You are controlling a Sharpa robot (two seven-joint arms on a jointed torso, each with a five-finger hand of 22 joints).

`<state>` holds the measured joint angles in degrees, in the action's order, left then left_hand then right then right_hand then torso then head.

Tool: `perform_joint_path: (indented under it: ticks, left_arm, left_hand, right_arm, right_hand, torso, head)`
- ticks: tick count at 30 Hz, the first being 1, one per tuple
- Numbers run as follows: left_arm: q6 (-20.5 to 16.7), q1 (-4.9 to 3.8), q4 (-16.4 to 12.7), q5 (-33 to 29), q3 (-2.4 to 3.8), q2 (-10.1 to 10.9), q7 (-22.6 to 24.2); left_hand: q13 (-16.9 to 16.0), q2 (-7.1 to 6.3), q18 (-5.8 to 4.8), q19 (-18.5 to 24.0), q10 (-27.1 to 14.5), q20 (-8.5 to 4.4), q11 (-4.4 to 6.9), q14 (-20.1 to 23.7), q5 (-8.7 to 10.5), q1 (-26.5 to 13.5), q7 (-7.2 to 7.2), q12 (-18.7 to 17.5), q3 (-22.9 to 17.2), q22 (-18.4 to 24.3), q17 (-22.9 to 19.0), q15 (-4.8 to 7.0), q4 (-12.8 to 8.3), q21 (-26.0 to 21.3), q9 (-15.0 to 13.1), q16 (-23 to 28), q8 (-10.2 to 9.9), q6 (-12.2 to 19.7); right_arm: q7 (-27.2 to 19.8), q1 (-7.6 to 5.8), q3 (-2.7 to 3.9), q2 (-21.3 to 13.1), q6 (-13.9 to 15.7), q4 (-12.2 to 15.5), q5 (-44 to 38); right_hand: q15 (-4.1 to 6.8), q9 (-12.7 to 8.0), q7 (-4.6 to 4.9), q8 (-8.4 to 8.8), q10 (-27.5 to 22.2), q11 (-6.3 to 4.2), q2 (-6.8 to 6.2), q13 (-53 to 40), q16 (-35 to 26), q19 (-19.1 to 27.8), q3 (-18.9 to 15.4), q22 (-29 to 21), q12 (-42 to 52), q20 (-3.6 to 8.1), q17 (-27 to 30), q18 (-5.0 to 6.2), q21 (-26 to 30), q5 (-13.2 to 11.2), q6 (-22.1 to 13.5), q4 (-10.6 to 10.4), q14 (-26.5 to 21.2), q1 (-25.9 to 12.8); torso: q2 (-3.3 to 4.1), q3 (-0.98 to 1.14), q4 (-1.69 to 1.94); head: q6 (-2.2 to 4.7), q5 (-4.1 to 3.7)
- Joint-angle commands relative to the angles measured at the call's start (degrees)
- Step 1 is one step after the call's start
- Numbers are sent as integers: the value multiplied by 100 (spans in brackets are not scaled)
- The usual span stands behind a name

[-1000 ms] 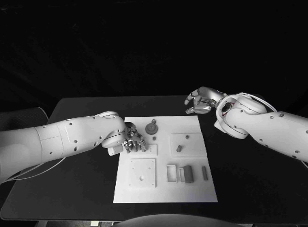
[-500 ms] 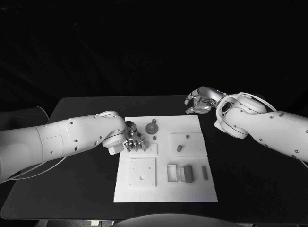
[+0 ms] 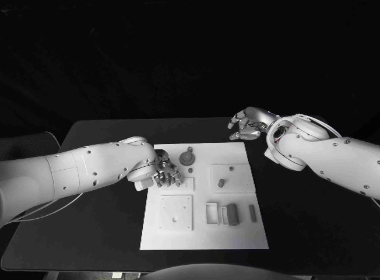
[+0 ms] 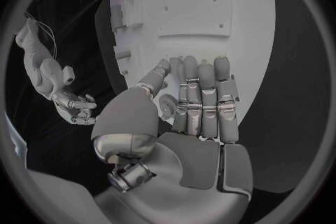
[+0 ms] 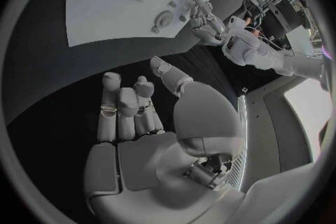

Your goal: Assemble the parts on the task board

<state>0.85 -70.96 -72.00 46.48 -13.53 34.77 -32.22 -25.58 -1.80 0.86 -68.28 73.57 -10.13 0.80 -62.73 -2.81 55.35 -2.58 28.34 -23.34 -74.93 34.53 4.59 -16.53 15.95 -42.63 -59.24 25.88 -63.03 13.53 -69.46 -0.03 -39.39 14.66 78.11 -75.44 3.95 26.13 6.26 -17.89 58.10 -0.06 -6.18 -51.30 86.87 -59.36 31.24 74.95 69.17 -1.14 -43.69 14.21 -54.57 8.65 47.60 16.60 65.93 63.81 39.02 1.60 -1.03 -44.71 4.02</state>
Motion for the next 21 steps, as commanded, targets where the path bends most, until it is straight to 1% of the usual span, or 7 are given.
perform_joint_path:
  ticks: [1, 3, 6, 9, 13, 16, 21]
  left_arm:
    - [-89, 1, 8, 67, 0, -16, 37]
    - [-89, 1, 12, 67, 0, -17, 45]
    - [-115, 1, 13, 45, 0, -16, 54]
    - [-135, 1, 14, 42, 0, -11, 62]
    - [-152, 1, 10, 51, 1, -12, 60]
    - [-174, 1, 8, 49, 1, -8, 59]
    - [-185, 1, 12, 38, 1, -9, 66]
  left_hand:
    - [15, -15, 43, 45, -51, -5, -17, 50, 3, 13, -6, -41, 53, -74, -13, 7, 9, -29, 18, -21, -50, 64]
    - [20, -32, 40, 52, -67, -1, -25, 60, 3, -12, -16, -49, 71, -72, -18, 3, 17, -37, 25, -21, -66, 77]
    - [30, -124, 34, 65, -117, 10, -53, 86, 3, -152, -67, -67, 137, -66, -27, -10, 66, -56, 59, -30, -143, 175]
    - [28, -196, 40, 74, -135, 10, -56, 110, 3, -236, -81, -62, 153, -64, -30, -14, 103, -69, 72, -46, -170, 192]
    - [26, -225, 43, 81, -150, 12, -59, 130, 3, -273, -85, -57, 142, -63, -33, -17, 127, -79, 79, -57, -183, 196]
    - [24, -225, 45, 80, -152, 12, -59, 134, 3, -279, -85, -52, 131, -64, -33, -17, 136, -81, 80, -65, -186, 194]
    - [22, -222, 47, 77, -153, 12, -58, 137, 2, -279, -84, -47, 117, -66, -33, -16, 142, -81, 81, -73, -189, 191]
  right_arm:
    - [-15, 1, 5, 0, -71, 7, -15]
    - [-14, 1, 5, 0, -70, 7, -15]
    - [-12, 1, 5, -2, -74, 10, -15]
    - [-9, 1, 5, -2, -74, 10, -15]
    - [-10, 1, 4, -3, -70, 11, -15]
    - [-11, 1, 4, 1, -82, 10, -15]
    - [-11, 1, 4, 2, -92, 9, -15]
  right_hand:
    - [-12, -9, 238, 23, -296, 230, 27, 8, -38, 50, -17, 90, -30, 5, 8, 79, 34, 5, 285, 0, -44, -13]
    - [-12, -10, 238, 24, -297, 230, 27, 8, -38, 50, -17, 89, -30, 5, 9, 79, 34, 5, 284, 0, -44, -14]
    - [-13, -10, 239, 26, -299, 231, 25, 9, -39, 51, -18, 89, -31, 4, 9, 79, 35, 5, 281, 0, -46, -17]
    - [-14, -12, 241, 29, -302, 232, 24, 10, -40, 53, -20, 89, -32, 3, 10, 79, 37, 5, 276, 0, -49, -20]
    - [-16, -14, 243, 35, -306, 234, 22, 12, -42, 56, -19, 89, -33, 2, 10, 79, 39, 6, 267, 1, -52, -21]
    - [-18, -17, 246, 42, -313, 237, 20, 14, -44, 60, -19, 89, -34, 0, 11, 79, 43, 7, 257, 2, -57, -21]
    - [-23, -21, 251, 51, -324, 242, 21, 20, -51, 69, -15, 87, -40, -3, 14, 79, 50, 8, 244, 2, -68, -21]
  torso:
    - [0, -1, 0]
    - [0, -2, 0]
    - [1, -3, 1]
    - [1, -5, 2]
    - [0, -5, 0]
    - [1, -8, 0]
    - [2, -4, -1]
  head:
    - [4, -1]
    - [6, -4]
    - [9, -1]
    - [12, 0]
    - [8, -9]
    - [12, 2]
    - [10, 9]
